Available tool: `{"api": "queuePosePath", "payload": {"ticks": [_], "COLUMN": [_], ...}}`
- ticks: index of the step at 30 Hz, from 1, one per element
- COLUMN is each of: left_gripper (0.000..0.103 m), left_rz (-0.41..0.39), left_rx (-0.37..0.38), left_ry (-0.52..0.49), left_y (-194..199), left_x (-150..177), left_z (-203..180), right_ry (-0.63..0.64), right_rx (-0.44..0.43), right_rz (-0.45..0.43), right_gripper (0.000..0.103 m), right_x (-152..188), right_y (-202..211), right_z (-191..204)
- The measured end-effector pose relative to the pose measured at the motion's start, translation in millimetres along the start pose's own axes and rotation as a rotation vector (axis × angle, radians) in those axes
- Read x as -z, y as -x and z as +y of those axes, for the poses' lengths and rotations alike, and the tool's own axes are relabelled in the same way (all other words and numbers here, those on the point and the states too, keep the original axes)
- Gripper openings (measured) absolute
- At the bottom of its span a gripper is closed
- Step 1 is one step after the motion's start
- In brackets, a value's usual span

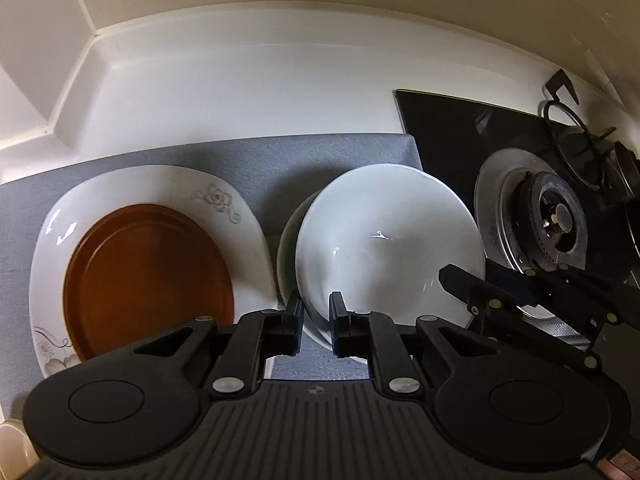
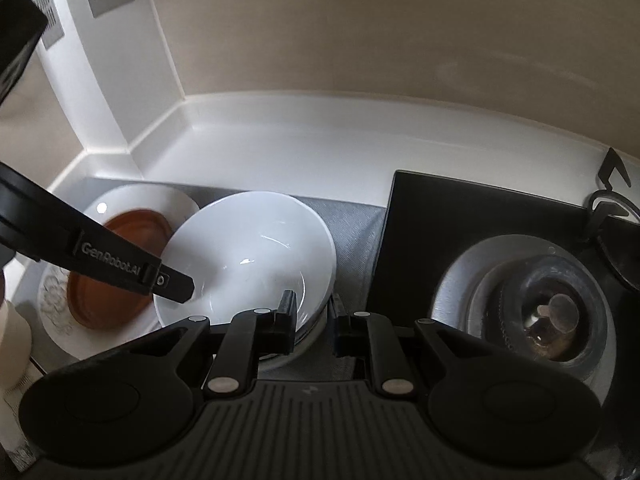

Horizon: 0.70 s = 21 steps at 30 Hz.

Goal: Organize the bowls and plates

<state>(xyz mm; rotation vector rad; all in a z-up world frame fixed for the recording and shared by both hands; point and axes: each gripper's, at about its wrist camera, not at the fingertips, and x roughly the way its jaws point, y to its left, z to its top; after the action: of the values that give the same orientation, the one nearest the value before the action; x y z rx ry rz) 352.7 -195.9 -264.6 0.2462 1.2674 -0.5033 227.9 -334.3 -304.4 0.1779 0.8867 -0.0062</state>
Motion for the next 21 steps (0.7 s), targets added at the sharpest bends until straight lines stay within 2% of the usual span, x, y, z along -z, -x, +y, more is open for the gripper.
{"api": "queuePosePath", "payload": {"ticks": [5, 11, 14, 19, 21], "left_gripper": [0.014, 0.014, 0.014, 0.014, 0.018], "left_rz": [0.006, 0.0, -0.007, -0.008, -0.003], "left_rx": [-0.017, -0.028, -0.045, -0.02, -0.013], "left_ry": [0.003, -0.031, -0.038, -0.003, 0.016], "left_y": [-6, -7, -7, -7, -9], "left_x": [0, -2, -2, -2, -2], "left_z": [2, -3, -4, 4, 8], "right_ry": [0.037, 0.049, -0.013, -0.157, -0.212], "right_rx": [-0.011, -0.01, -0.047, -0.098, -0.119], "right_rz": [0.028, 0.02, 0.019, 0.008, 0.007], "right_gripper": [0.017, 0.018, 0.018, 0.019, 0.019], "right_x": [0, -1, 0, 4, 6], "right_y": [-9, -11, -8, -4, -3], "right_z": [4, 5, -4, -17, -22]}}
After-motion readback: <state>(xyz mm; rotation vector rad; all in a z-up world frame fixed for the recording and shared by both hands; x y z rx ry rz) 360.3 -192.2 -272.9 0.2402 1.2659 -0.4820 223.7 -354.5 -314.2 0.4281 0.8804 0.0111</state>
